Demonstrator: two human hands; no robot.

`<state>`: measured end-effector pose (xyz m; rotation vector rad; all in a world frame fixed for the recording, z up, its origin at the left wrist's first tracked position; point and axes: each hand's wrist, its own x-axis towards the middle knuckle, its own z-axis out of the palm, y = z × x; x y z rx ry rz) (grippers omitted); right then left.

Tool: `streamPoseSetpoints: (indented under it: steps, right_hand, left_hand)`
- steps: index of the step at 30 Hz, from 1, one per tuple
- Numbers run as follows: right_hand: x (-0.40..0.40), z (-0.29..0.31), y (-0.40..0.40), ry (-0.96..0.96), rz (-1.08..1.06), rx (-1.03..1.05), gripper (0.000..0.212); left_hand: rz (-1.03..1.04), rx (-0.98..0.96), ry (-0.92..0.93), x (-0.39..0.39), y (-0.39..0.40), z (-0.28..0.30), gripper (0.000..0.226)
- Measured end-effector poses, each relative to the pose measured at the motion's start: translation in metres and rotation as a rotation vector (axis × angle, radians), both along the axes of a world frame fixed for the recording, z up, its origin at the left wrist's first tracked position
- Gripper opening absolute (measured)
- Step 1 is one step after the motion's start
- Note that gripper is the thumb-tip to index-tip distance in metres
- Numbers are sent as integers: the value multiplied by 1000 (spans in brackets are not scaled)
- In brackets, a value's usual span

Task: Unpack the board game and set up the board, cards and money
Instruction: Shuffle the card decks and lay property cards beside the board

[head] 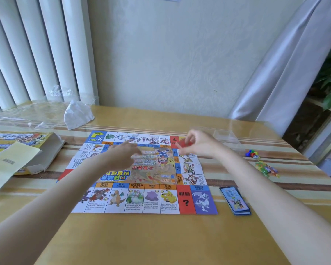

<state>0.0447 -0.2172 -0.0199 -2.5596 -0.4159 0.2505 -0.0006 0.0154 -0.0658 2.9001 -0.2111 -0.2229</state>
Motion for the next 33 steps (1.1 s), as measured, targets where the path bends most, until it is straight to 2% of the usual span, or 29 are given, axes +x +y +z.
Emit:
streamPoseSetpoints:
  steps: [1,2,4,8,11,15,19,22,25,26,29,31,33]
  right_hand:
    - [-2,-8,-3,41,26,-57,36]
    - [-4,-15,-5,63,56,-90,37]
    - [-8,-25,-2,80,109,-97,39]
    - [-6,-34,6,48,107,-62,39]
    - [0,-34,6,10,-4,3,36]
    - [6,-36,4,237,-145,243,38]
    - [15,-28,4,238,-281,469,33]
    - [21,-10,14,171,-231,434,33]
    - [23,6,27,30,-143,329,34]
    - [22,11,30,62,-125,364,33]
    - [16,27,26,377,-62,664,26]
    - [12,27,19,489,-35,772,20]
    - [9,19,8,519,-44,803,18]
  left_hand:
    - [1,131,79,-3,9,-7,56]
    - [12,182,153,-6,17,-12,60]
    - [36,182,248,-10,29,-17,59]
    - [69,203,289,-11,36,-14,57]
    - [98,274,283,-14,38,-11,52]
    - [77,331,255,-18,41,-10,52]
    - [8,355,252,-27,30,3,62]
    - [-37,346,247,-27,21,10,70]
    - [-72,304,143,-16,8,15,73]
    - [-85,312,87,-11,4,20,79]
    - [-183,405,-36,10,-12,27,106]
    - [-250,412,60,21,-23,21,112]
    - [-260,364,238,26,-29,11,102]
